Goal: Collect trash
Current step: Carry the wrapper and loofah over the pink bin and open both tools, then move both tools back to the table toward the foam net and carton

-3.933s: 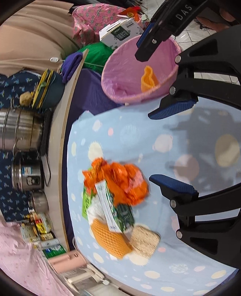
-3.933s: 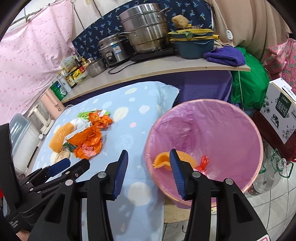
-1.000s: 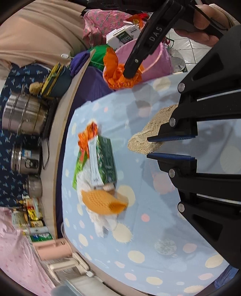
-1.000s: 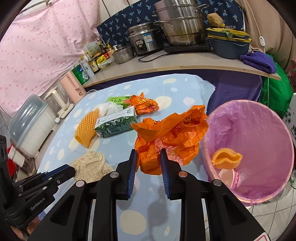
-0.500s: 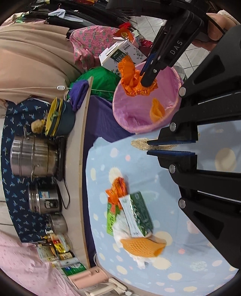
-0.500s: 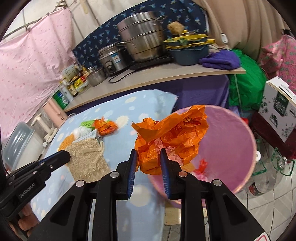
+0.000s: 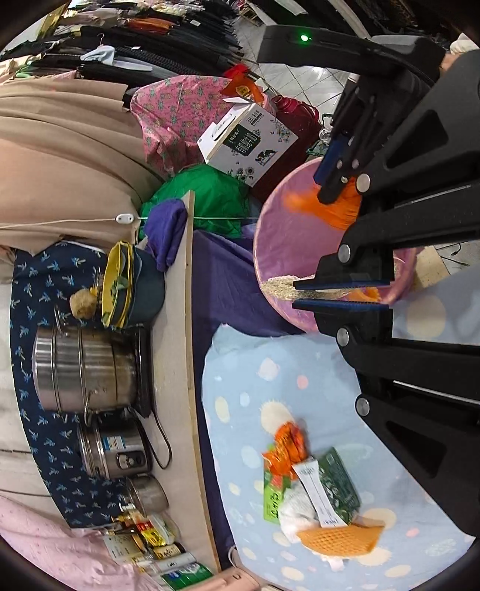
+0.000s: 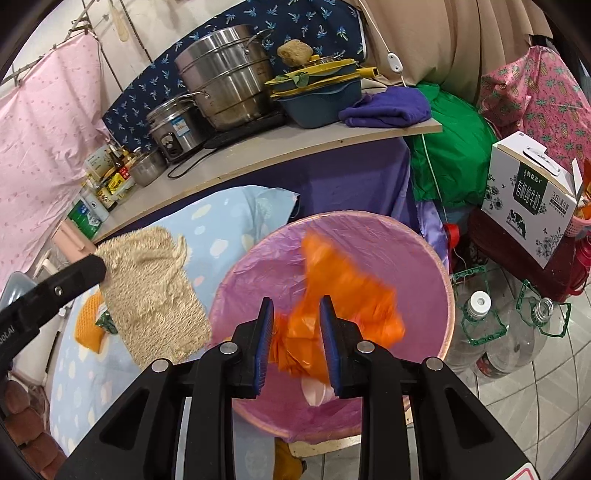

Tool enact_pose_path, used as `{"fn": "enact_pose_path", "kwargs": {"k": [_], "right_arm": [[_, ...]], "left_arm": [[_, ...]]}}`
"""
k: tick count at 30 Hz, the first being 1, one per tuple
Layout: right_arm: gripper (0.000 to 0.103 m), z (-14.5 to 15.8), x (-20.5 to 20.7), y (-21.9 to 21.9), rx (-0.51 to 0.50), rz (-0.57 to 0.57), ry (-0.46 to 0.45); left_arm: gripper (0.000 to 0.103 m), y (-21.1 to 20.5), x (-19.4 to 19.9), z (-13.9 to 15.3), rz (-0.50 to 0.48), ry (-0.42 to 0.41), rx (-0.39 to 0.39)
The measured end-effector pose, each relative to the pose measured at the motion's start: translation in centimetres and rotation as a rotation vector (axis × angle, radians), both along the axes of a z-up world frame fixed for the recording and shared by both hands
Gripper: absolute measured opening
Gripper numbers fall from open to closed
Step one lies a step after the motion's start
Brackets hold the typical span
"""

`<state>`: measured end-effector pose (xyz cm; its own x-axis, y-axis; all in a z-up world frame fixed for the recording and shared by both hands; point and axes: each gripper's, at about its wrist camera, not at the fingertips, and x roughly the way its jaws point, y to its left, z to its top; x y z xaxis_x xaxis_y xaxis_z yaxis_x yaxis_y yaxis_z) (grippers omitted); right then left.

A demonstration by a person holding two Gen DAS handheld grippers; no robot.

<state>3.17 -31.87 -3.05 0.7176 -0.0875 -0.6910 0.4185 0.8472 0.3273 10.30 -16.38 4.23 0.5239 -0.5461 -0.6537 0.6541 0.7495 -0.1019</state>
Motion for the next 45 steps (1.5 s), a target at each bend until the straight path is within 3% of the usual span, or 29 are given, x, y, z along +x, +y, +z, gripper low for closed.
{"fn": "enact_pose_path", "kwargs": {"k": [3,7,9,10,11,14,45], "right_arm": [[0.027,-0.5,0.3,-0.5,0.0,-0.015,0.008],[0.046,-0.4,0.0,-1.1,0.01,-0.046,-0.004],[0.046,-0.3,-0.1,-1.3,0.007,-0.051,-0.007],[0.047,-0.3,-0.3,-1.3,0.006,-0.054,-0.007],[0.047,-0.3,-0.4,-1.4,0.007,-0.055,-0.007],[0.048,-0.3,-0.8,-1.5,0.009,-0.06,-0.005],[0.049,1.0,0.5,3.0,-0.005,0.032,-0.018]], "left_arm": [[0.005,-1.6,0.8,-0.7,-0.014,0.019,0.002],[0.007,-2.9,1.6,-1.5,-0.032,0.044,-0.013],[0.016,-3.3,1.9,-1.7,-0.029,0.041,-0.002],[0.03,-3.4,1.9,-1.8,-0.025,0.036,-0.001],[0.038,-3.4,1.9,-1.8,-0.015,0.025,-0.003],[0.044,-3.5,1.9,-1.8,-0.007,0.009,0.006],[0.045,2.8,2.8,-3.0,0.133,0.046,0.037]]}}
